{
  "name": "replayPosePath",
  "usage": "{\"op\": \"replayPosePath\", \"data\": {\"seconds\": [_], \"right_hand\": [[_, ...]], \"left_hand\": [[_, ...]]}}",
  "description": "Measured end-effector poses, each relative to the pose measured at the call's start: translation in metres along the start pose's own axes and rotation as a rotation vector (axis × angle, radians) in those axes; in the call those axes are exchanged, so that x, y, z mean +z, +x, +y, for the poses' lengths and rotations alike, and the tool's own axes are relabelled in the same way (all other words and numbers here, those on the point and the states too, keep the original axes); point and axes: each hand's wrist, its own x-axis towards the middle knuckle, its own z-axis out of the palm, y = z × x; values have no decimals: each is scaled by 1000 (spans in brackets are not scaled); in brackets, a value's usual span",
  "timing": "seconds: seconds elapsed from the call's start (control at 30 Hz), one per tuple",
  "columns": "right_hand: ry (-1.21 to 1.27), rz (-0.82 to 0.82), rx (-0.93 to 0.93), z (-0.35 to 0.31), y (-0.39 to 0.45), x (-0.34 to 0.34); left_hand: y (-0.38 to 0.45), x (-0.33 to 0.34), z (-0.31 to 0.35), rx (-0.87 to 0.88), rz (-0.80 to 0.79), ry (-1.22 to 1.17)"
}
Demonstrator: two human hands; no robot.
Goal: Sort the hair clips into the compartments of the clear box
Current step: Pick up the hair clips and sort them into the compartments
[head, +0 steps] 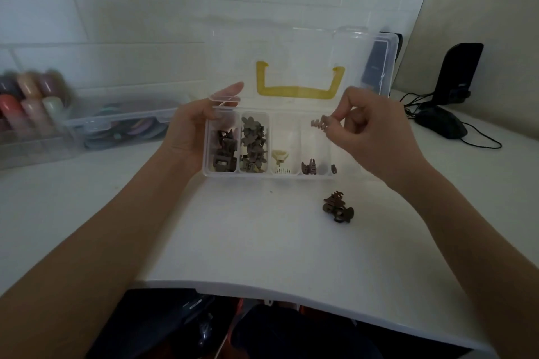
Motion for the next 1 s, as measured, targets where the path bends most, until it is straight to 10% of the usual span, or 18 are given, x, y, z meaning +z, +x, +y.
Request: {"op": "replayPosePath", "data": {"seconds": [0.43, 1.0], "right_hand": [[-505, -21, -16, 1, -8, 15], [-200, -179, -68, -4, -3, -2]], "left_hand": [[0, 3, -2, -14, -63, 24], [-1, 3, -4, -17, -20, -9]]}}
